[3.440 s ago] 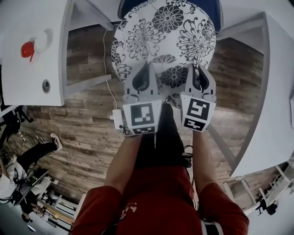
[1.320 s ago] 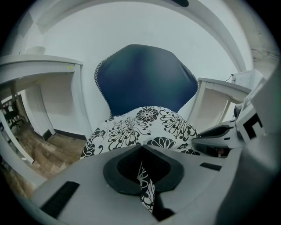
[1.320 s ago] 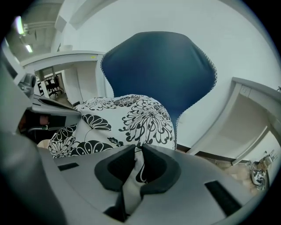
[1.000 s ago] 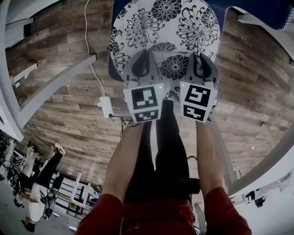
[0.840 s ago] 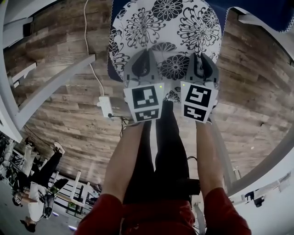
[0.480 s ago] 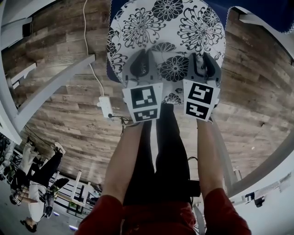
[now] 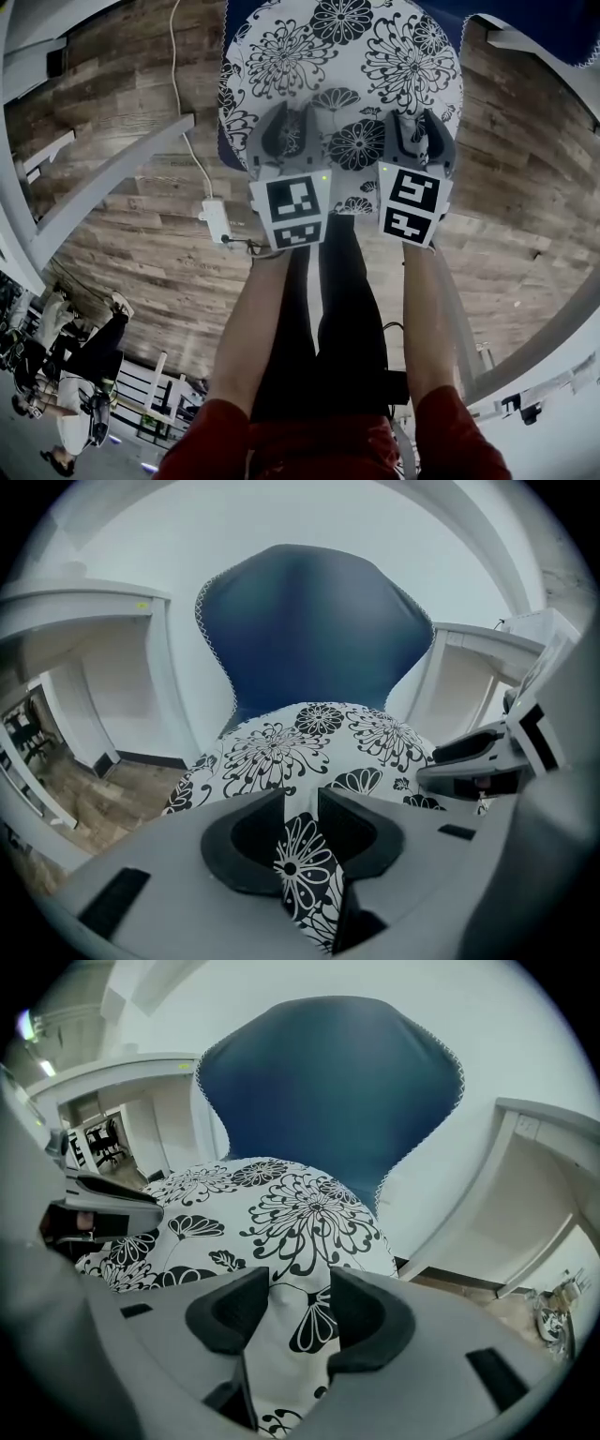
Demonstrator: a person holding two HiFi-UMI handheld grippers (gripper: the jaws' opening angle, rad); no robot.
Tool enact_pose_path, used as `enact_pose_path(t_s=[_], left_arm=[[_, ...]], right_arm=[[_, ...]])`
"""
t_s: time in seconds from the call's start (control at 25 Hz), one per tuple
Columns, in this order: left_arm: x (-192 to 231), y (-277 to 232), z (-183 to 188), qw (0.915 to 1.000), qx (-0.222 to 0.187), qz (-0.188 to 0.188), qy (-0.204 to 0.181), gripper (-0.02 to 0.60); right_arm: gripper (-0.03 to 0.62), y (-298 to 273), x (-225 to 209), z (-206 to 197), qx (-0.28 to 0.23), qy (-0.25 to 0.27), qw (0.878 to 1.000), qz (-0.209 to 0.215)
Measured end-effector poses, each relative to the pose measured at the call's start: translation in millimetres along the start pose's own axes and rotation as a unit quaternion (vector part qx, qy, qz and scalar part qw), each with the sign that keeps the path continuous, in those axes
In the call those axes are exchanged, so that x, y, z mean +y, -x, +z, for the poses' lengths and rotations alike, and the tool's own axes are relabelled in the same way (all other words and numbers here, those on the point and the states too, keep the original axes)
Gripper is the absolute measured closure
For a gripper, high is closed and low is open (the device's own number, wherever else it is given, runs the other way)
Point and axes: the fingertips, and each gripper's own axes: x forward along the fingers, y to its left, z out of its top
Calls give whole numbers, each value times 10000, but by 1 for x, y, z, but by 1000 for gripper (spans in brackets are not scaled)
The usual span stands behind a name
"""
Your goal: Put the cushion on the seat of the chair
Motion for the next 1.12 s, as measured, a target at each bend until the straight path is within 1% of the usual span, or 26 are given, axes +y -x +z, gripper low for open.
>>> enact_pose_path(t_s=[0.2,0.48,0.76,0.92,1.12], left_arm=[[4,7,9,10000,-79,26,9,463],[5,37,47,9991,-410,14,-55,465],[5,81,112,9959,-903,-22,-61,465],[9,111,155,9916,-1291,-21,-58,465],[15,158,199,9857,-1687,2,-39,465]], right_arm=[[398,9,3,6,-74,-21,10000,9],[398,42,3,41,-397,-128,9991,-7],[398,92,-7,104,-908,-148,9957,-100],[398,127,-12,142,-1253,-186,9918,-166],[398,180,-13,184,-1696,-243,9850,-220]])
